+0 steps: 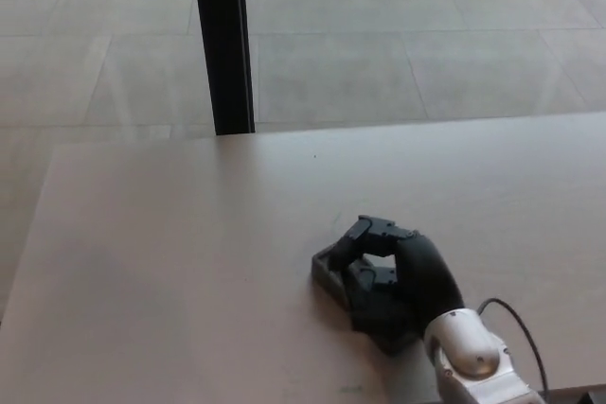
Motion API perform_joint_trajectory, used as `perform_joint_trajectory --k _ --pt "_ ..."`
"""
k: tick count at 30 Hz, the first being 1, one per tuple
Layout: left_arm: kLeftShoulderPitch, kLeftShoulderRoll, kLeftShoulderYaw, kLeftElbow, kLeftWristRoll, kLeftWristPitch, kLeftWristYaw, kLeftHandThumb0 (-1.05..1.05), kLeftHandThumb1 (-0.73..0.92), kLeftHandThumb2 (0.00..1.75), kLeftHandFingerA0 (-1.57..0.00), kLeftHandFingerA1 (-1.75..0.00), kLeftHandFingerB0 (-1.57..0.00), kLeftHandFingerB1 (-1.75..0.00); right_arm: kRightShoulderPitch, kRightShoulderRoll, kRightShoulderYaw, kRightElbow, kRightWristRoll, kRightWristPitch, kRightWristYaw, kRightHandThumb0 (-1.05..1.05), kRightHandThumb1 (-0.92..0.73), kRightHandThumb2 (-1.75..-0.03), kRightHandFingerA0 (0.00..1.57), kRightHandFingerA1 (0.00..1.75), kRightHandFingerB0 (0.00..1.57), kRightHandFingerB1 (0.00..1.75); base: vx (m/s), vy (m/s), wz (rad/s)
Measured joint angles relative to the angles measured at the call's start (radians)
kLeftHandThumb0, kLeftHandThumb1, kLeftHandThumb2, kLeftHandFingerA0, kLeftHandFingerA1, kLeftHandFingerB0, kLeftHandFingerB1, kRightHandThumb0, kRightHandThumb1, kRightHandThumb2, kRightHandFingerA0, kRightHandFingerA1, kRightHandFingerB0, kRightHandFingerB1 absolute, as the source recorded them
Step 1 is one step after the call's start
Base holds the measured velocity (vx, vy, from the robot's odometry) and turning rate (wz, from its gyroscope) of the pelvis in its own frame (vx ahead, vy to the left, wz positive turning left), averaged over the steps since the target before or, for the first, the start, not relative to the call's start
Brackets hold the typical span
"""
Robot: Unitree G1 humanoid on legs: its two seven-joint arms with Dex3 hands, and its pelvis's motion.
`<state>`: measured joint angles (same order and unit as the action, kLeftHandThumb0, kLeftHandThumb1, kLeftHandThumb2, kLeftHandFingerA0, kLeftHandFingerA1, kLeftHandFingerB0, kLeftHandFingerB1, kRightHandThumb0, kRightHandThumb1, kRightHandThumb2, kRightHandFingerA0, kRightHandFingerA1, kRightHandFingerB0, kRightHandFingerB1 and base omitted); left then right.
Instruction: The robot uses its right hand to hold the eraser kept in the middle of the desk and use it to wipe the desk by swiping its surface twice
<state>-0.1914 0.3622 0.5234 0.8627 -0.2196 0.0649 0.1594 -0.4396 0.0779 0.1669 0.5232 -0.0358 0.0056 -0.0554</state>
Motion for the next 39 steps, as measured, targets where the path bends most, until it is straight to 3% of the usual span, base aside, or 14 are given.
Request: perform_joint_trajectory --k 1,2,3,8,11,12,18,21,24,26,39 --pt "-0.001 0.0 -0.001 0.0 0.0 0.0 0.0 -0.65 0.71 0.64 -0.47 -0.98 -0.44 -0.77 -0.016 -0.018 -0.02 0.022 0.0 -0.001 -0.001 -0.28 -0.53 -1.14 1.24 1.43 1.04 1.31 0.0 0.0 0.0" --pt "-0.002 0.0 0.0 0.001 0.0 0.0 -0.001 -0.67 0.72 0.63 -0.46 -0.98 -0.44 -0.77 -0.032 -0.037 -0.048 0.045 0.003 -0.001 -0.004 -0.22 -0.58 -1.1 0.97 1.75 0.78 1.61 0.0 0.0 0.0" --pt "-0.002 0.001 0.001 0.002 0.0 0.0 -0.001 -0.65 0.74 0.6 -0.45 -0.95 -0.46 -0.75 -0.047 -0.062 -0.078 0.07 0.004 -0.002 -0.009 -0.22 -0.54 -1.21 0.99 1.75 0.78 1.61 0.0 0.0 0.0" --pt "-0.001 0.003 0.001 0.003 0.0 0.0 -0.006 -0.64 0.71 0.65 -0.45 -0.95 -0.44 -0.76 -0.089 -0.182 -0.203 0.162 0.011 -0.005 -0.025 -0.24 -0.59 -1.13 1.01 1.75 0.8 1.59 0.0 0.0 0.0" --pt "-0.001 0.004 -0.001 0.003 0.001 0.0 -0.006 -0.62 0.7 0.63 -0.46 -1.0 -0.45 -0.79 -0.094 -0.212 -0.243 0.189 0.016 -0.011 -0.03 -0.25 -0.53 -1.23 1.04 1.75 0.75 1.64 0.0 0.0 0.0" --pt "-0.001 0.003 -0.002 0.003 0.0 0.0 -0.006 -0.64 0.7 0.6 -0.47 -1.02 -0.47 -0.81 -0.097 -0.226 -0.266 0.203 0.021 -0.013 -0.031 -0.27 -0.58 -1.17 1.04 1.75 0.78 1.54 0.0 0.0 0.0" --pt "0.002 0.004 0.002 0.004 0.0 0.0 -0.004 -0.62 0.71 0.61 -0.47 -1.04 -0.48 -0.82 -0.091 -0.311 -0.374 0.256 0.054 -0.015 -0.02 -0.26 -0.55 -1.19 1.01 1.75 0.79 1.52 0.0 0.0 0.0" --pt "0.001 0.003 0.01 0.006 -0.001 0.0 -0.003 -0.65 0.71 0.61 -0.5 -1.09 -0.49 -0.83 -0.086 -0.346 -0.432 0.285 0.077 -0.014 -0.019 -0.26 -0.47 -1.27 1.05 1.75 0.73 1.65 0.0 0.0 0.0" --pt "0.001 0.003 0.013 0.006 -0.001 0.0 -0.002 -0.63 0.7 0.61 -0.48 -1.08 -0.49 -0.84 -0.078 -0.389 -0.472 0.322 0.092 -0.022 -0.013 -0.25 -0.51 -1.24 0.98 1.75 0.72 1.63 0.0 0.0 0.0" --pt "0.001 0.003 0.017 0.008 -0.002 0.0 -0.002 -0.63 0.71 0.6 -0.47 -1.04 -0.49 -0.82 -0.074 -0.405 -0.489 0.337 0.099 -0.026 -0.011 -0.24 -0.57 -1.16 0.97 1.75 0.7 1.58 0.0 0.0 0.0" --pt "0.012 0.001 0.025 -0.009 -0.005 0.0 -0.002 -0.65 0.69 0.63 -0.49 -1.04 -0.48 -0.81 -0.061 -0.462 -0.542 0.388 0.128 -0.036 -0.01 -0.22 -0.56 -1.14 0.97 1.75 0.76 1.51 0.0 0.0 0.0"
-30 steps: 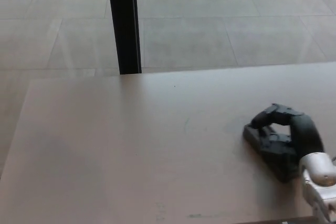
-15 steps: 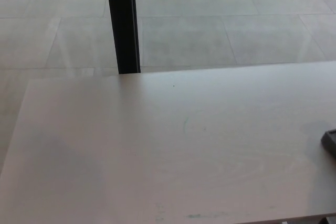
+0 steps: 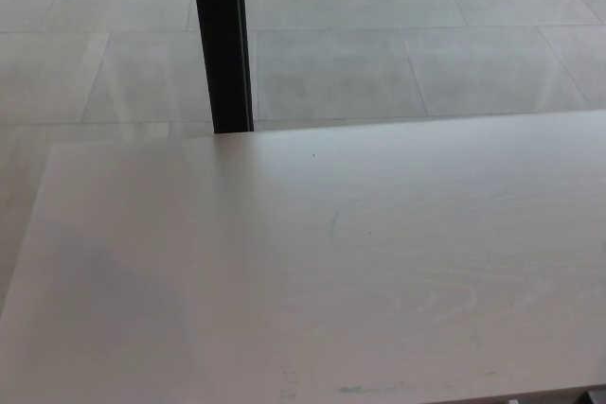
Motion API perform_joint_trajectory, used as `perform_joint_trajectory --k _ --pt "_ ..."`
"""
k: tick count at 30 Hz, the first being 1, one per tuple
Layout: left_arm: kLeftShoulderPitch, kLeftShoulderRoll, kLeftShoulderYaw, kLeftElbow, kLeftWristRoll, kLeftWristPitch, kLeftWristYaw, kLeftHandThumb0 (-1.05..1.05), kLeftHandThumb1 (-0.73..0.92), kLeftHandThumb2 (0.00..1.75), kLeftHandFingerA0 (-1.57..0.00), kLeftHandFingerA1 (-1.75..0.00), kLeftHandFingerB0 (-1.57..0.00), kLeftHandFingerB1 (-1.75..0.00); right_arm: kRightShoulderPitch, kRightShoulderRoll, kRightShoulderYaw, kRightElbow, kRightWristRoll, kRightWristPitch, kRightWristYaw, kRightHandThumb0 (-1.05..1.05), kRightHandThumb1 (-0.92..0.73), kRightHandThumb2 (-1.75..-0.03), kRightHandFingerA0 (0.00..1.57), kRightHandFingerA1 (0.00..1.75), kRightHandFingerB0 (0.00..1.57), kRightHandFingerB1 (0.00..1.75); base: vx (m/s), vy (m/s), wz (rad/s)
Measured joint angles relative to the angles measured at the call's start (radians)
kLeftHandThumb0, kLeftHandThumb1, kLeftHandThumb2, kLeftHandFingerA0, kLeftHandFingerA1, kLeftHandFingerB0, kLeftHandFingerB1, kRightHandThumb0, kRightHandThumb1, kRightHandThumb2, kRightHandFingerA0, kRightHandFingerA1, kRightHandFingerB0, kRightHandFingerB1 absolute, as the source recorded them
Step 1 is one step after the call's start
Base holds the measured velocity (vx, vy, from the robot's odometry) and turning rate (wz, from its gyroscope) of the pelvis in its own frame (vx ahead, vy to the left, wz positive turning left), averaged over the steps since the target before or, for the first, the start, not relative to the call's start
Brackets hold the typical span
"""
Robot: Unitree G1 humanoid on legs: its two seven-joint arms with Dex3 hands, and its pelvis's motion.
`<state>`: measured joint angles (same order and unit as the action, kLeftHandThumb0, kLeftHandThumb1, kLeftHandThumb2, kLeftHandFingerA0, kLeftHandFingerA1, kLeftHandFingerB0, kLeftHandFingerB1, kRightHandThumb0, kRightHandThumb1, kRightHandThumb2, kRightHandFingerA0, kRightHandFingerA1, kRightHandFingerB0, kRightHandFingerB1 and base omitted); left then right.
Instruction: The robot uses its right hand to hold the eraser kept in the middle of the desk and use it to wipe the desk by swiping its surface twice
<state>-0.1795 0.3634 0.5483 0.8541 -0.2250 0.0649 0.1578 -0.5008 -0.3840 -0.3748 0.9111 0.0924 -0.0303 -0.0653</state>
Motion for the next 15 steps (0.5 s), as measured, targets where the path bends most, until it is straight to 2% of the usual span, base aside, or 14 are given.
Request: perform_joint_trajectory --k 7,8,10,11,12,13,14,15 --pt "0.0 0.0 0.009 0.001 -0.009 0.0 0.0 -0.65 0.7 0.6 -0.43 -1.03 -0.45 -0.81 0.004 0.0 -0.004 -0.009 0.016 0.002 0.021 -0.17 -0.6 -1.13 0.9 1.75 0.72 1.51 0.0 0.0 0.0" --pt "0.0 0.0 0.01 0.001 -0.011 0.0 -0.001 -0.66 0.69 0.63 -0.47 -1.04 -0.43 -0.78 0.007 0.0 -0.004 -0.015 0.023 0.003 0.038 -0.24 -0.67 -0.93 0.94 1.75 0.69 1.2 0.0 0.0 0.0" --pt "0.0 -0.001 0.01 0.001 -0.014 0.0 0.0 -0.67 0.7 0.62 -0.47 -1.05 -0.44 -0.77 0.008 0.0 -0.003 -0.023 0.033 0.004 0.067 -0.36 -0.8 -0.65 0.82 1.73 0.67 0.68 0.0 0.0 0.0" --pt "0.0 -0.002 0.01 0.001 -0.014 0.0 0.0 -0.68 0.71 0.64 -0.46 -1.03 -0.43 -0.77 0.008 0.0 -0.001 -0.029 0.036 0.005 0.083 -0.39 -0.76 -0.66 0.77 1.47 0.62 0.49 0.0 0.0 0.0" --pt "0.0 -0.002 0.01 0.001 -0.015 0.0 0.0 -0.68 0.71 0.64 -0.46 -1.03 -0.43 -0.77 0.008 0.0 0.0 -0.035 0.038 0.006 0.094 -0.39 -0.76 -0.66 0.77 1.47 0.62 0.49 0.0 0.0 0.0" --pt "0.0 -0.003 0.01 0.001 -0.015 0.0 0.0 -0.68 0.71 0.64 -0.46 -1.03 -0.43 -0.77 0.008 0.0 0.001 -0.042 0.042 0.007 0.108 -0.42 -0.73 -0.64 0.82 1.19 0.56 0.41 0.0 0.0 0.0" --pt "0.0 -0.003 0.009 0.001 -0.015 0.0 0.0 -0.68 0.71 0.63 -0.46 -1.05 -0.44 -0.78 0.008 0.0 0.002 -0.056 0.05 0.012 0.126 -0.51 -0.58 -0.95 0.83 0.82 0.35 0.52 0.0 0.0 0.0" --pt "0.0 -0.003 0.009 0.001 -0.015 0.0 0.0 -0.68 0.72 0.64 -0.47 -1.04 -0.44 -0.78 0.007 0.001 0.001 -0.076 0.058 0.02 0.14 -0.48 -0.74 -0.62 0.76 0.59 0.36 0.33 0.0 0.0 0.0"
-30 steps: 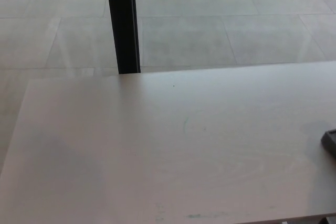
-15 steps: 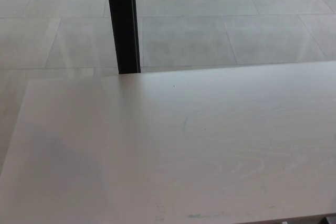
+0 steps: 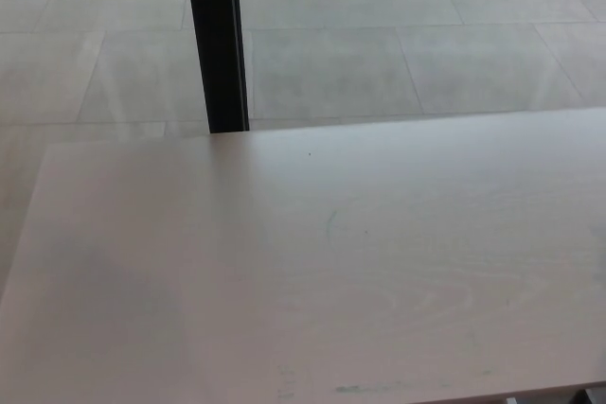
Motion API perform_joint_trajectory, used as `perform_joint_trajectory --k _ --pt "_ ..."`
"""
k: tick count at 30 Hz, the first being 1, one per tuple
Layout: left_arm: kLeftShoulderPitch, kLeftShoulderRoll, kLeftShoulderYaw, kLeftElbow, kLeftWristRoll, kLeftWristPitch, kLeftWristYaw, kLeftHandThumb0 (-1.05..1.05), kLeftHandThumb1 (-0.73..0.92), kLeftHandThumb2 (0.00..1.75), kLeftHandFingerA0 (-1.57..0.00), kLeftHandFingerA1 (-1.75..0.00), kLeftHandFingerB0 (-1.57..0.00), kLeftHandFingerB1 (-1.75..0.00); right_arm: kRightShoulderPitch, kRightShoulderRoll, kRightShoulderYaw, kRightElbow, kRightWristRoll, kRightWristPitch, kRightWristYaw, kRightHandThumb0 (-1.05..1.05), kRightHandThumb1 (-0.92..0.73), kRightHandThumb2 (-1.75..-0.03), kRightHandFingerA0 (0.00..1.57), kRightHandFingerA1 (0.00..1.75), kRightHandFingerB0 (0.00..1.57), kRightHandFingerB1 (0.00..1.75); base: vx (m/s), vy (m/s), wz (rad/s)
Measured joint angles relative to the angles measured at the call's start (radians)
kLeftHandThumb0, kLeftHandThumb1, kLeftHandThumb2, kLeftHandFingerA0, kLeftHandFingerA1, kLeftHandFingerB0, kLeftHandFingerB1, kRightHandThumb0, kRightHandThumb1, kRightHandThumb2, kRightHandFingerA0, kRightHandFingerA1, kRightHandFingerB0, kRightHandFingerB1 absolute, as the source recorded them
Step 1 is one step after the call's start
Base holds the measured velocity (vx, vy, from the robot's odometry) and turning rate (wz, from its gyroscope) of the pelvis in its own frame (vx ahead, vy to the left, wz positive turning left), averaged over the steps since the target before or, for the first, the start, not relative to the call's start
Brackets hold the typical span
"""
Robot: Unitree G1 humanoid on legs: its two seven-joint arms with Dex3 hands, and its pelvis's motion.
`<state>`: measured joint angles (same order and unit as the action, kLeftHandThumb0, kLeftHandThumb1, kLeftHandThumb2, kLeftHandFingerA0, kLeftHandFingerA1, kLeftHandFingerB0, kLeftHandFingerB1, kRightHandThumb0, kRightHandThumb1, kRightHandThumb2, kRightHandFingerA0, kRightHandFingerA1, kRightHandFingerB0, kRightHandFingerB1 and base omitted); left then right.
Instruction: The robot uses its right hand to hold the eraser kept in the middle of the desk and use it to wipe the desk by swiping its surface twice
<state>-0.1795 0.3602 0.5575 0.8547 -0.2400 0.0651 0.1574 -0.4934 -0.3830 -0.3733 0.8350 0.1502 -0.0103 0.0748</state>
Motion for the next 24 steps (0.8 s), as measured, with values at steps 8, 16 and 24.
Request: perform_joint_trajectory --k 8,16,24 --pt "0.0 0.0 -0.005 0.007 0.0 0.0 0.0 -0.63 0.71 0.59 -0.45 -1.09 -0.45 -0.79 -0.06 -0.008 -0.016 -0.167 0.087 0.08 0.125 -0.76 -0.6 -0.96 0.3 0.51 0.05 0.29 0.0 0.0 0.0" --pt "0.007 0.001 -0.004 0.008 -0.003 0.0 0.002 -0.67 0.73 0.61 -0.46 -1.07 -0.45 -0.83 -0.124 -0.156 -0.151 -0.224 0.176 0.154 0.2 -0.74 -0.79 -0.64 0.38 0.39 0.18 0.27 0.0 0.0 0.0" --pt "0.013 0.001 0.002 0.008 -0.007 0.0 0.001 -0.69 0.72 0.6 -0.48 -1.1 -0.49 -0.86 0.051 -0.29 -0.411 -0.294 0.22 0.156 0.168 -0.82 -0.63 -0.99 0.44 0.59 0.19 0.49 0.0 0.0 0.0"
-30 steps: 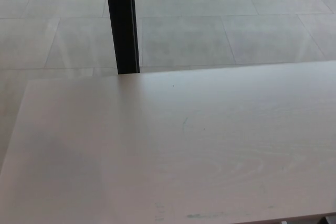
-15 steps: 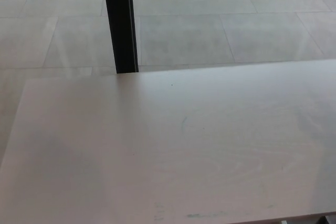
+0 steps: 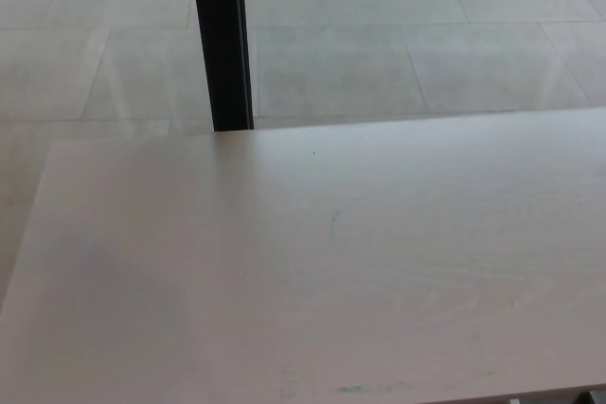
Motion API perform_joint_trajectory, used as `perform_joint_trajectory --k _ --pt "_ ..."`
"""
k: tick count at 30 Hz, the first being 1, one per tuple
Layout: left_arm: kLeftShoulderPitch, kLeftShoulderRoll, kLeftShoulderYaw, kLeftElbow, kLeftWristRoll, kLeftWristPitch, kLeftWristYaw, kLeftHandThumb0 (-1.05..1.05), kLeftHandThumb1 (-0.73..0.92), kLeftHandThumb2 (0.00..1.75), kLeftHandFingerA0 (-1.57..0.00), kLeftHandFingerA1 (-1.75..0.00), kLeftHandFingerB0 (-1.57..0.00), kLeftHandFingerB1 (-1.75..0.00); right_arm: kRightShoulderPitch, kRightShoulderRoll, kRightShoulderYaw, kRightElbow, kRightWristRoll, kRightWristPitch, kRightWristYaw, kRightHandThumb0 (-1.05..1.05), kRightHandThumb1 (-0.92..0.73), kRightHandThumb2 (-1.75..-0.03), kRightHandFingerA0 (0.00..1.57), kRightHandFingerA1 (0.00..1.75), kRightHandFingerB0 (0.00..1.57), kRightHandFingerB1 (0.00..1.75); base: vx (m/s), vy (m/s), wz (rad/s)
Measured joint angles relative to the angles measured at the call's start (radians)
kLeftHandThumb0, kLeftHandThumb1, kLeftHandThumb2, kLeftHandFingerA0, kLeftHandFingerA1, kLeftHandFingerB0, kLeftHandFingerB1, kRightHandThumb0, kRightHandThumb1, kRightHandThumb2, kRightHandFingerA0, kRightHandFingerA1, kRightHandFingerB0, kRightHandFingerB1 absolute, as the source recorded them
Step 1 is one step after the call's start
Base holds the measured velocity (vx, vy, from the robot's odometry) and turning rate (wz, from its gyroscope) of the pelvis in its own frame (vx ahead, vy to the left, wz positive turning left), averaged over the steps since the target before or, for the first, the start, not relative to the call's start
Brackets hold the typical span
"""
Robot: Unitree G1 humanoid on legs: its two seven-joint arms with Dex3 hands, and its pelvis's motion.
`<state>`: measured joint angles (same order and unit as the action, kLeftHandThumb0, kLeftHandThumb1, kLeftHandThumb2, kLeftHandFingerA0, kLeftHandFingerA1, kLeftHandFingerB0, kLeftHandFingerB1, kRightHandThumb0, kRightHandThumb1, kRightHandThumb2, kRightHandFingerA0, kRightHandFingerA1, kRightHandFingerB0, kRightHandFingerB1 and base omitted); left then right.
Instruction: The robot uses its right hand to hold the eraser kept in the middle of the desk and use it to wipe the desk by swiping its surface twice
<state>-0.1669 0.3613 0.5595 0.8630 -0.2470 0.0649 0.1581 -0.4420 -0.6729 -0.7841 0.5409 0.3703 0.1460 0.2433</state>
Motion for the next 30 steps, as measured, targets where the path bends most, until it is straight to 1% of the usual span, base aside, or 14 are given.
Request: perform_joint_trajectory --k 1,3,4,5,6,10,11,13,15,19,20,21,23,30 --pt "0.002 0.0 0.0 0.0 0.0 0.0 0.0 -0.68 0.72 0.62 -0.46 -1.09 -0.44 -0.82 0.032 -0.001 -0.029 -0.009 0.003 0.003 -0.006 -0.77 -0.79 -0.64 0.48 0.5 0.23 0.41 0.0 0.0 0.0" --pt "0.005 0.0 -0.001 -0.002 0.0 0.0 0.0 -0.68 0.73 0.59 -0.47 -1.1 -0.46 -0.81 0.098 -0.002 -0.076 -0.014 0.008 0.003 -0.016 -0.83 -0.67 -1.03 0.46 0.61 0.18 0.52 0.0 0.0 0.0" --pt "0.006 0.0 -0.001 -0.004 0.0 0.0 0.0 -0.68 0.72 0.62 -0.46 -1.07 -0.44 -0.8 0.135 -0.001 -0.098 -0.014 0.009 0.002 -0.022 -0.8 -0.78 -0.63 0.53 0.52 0.24 0.44 0.0 0.0 0.0" --pt "0.006 0.0 -0.001 -0.006 -0.001 0.0 0.0 -0.67 0.7 0.59 -0.46 -1.08 -0.44 -0.79 0.177 0.003 -0.124 -0.015 0.01 0.002 -0.032 -0.8 -0.59 -1.01 0.49 0.61 0.2 0.52 0.0 0.0 0.0" --pt "0.006 0.0 0.0 -0.007 -0.001 0.0 0.0 -0.67 0.7 0.63 -0.45 -1.07 -0.44 -0.81 0.197 0.006 -0.137 -0.016 0.011 0.002 -0.038 -0.84 -0.74 -0.62 0.61 0.54 0.25 0.44 0.0 0.0 0.0" --pt "0.014 0.001 -0.001 -0.018 -0.004 0.0 0.0 -0.68 0.75 0.62 -0.45 -1.05 -0.43 -0.78 0.339 0.095 -0.217 -0.028 0.02 -0.006 -0.097 -0.79 -0.77 -0.63 0.56 0.54 0.22 0.43 0.0 0.0 0.0" --pt "0.021 0.001 -0.008 -0.021 -0.003 0.0 0.0 -0.7 0.73 0.61 -0.48 -1.02 -0.46 -0.79 0.373 0.138 -0.225 -0.039 0.023 -0.007 -0.115 -0.81 -0.65 -1.01 0.5 0.64 0.21 0.52 0.0 0.0 0.0" --pt "0.023 0.002 -0.019 -0.017 -0.001 0.0 0.0 -0.68 0.71 0.6 -0.5 -1.03 -0.43 -0.74 0.407 0.196 -0.229 -0.057 0.023 -0.008 -0.142 -0.73 -0.75 -0.62 0.56 0.59 0.29 0.45 0.0 0.0 0.0" --pt "0.023 0.002 -0.023 -0.01 -0.001 0.0 0.0 -0.68 0.71 0.61 -0.53 -1.07 -0.46 -0.78 0.42 0.243 -0.232 -0.059 0.025 -0.011 -0.171 -0.76 -0.61 -0.99 0.54 0.69 0.24 0.56 0.0 0.0 0.0" --pt "0.024 0.001 -0.023 -0.005 -0.001 -0.005 0.001 -0.68 0.72 0.61 -0.45 -0.99 -0.45 -0.77 0.42 0.32 -0.235 -0.032 0.03 -0.032 -0.223 -0.71 -0.75 -0.62 0.53 0.7 0.26 0.51 0.0 0.0 0.0" --pt "0.027 0.001 -0.023 -0.009 -0.002 -0.006 0.001 -0.66 0.55 1.06 -0.52 -0.84 -0.42 -0.72 0.42 0.344 -0.234 -0.027 0.032 -0.035 -0.238 -0.72 -0.59 -0.98 0.54 0.73 0.22 0.57 0.0 0.0 0.0" --pt "0.029 0.001 -0.022 -0.015 -0.002 -0.006 0.001 -0.69 0.72 0.63 -0.45 -0.97 -0.44 -0.79 0.421 0.368 -0.232 -0.026 0.034 -0.036 -0.254 -0.7 -0.58 -0.98 0.58 0.75 0.23 0.58 0.0 0.0 0.0" --pt "0.029 0.0 -0.021 -0.026 -0.004 -0.006 0.002 -0.7 0.73 0.64 -0.46 -0.97 -0.44 -0.78 0.424 0.405 -0.225 -0.039 0.038 -0.035 -0.283 -0.69 -0.76 -0.62 0.57 0.73 0.27 0.53 0.0 0.0 0.0" --pt "0.03 -0.002 -0.021 -0.038 -0.008 -0.006 0.003 -0.7 0.75 0.61 -0.44 -0.98 -0.41 -0.75 0.432 0.43 -0.206 -0.049 0.056 -0.033 -0.343 -0.67 -0.74 -0.62 0.53 0.72 0.27 0.53 0.0 0.0 0.0"
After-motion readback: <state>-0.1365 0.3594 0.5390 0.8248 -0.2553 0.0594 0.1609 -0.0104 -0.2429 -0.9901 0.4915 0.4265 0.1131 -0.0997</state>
